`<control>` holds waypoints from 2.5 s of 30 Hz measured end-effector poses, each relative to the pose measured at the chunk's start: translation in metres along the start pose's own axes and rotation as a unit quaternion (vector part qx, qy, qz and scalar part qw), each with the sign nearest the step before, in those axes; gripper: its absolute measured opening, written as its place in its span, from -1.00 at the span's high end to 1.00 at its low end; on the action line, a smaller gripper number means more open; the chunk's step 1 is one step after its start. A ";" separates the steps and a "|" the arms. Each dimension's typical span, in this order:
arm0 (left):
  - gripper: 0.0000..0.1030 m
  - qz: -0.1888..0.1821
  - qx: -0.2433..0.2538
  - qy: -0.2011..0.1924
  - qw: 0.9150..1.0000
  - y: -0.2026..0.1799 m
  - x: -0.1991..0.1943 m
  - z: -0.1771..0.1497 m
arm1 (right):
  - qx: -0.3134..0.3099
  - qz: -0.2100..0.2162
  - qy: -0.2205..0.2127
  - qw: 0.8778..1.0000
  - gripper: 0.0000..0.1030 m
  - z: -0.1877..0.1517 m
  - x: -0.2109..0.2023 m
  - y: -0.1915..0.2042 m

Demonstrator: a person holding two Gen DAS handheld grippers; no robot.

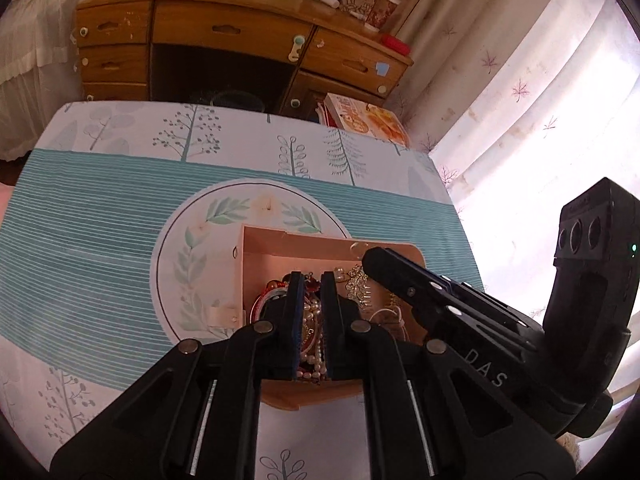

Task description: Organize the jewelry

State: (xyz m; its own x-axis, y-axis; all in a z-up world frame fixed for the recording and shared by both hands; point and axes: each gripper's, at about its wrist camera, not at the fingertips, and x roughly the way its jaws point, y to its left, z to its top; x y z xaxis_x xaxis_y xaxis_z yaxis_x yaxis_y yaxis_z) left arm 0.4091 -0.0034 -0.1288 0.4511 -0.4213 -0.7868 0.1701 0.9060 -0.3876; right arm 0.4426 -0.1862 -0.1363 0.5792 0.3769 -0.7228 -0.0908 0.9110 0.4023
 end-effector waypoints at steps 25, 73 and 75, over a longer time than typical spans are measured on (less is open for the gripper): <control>0.30 0.039 0.014 -0.025 0.999 -0.014 -0.058 -0.054 | 0.043 -0.010 -0.025 0.999 0.79 -0.049 -0.050 -0.047; -0.60 0.196 0.063 -0.168 0.964 -0.119 -0.251 -0.308 | -0.080 -0.089 -0.117 0.986 0.15 -0.339 -0.338 0.068; -0.60 0.197 0.063 -0.169 0.964 -0.121 -0.252 -0.308 | -0.081 -0.089 -0.119 0.986 0.15 -0.336 -0.340 0.068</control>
State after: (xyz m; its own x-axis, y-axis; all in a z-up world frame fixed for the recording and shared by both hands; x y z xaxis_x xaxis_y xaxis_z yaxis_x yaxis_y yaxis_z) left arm 0.0047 -0.0193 -0.0320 0.7582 -0.0262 -0.6515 0.0239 0.9996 -0.0125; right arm -0.0329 -0.1956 -0.0524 0.7695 0.1761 -0.6139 -0.0876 0.9812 0.1717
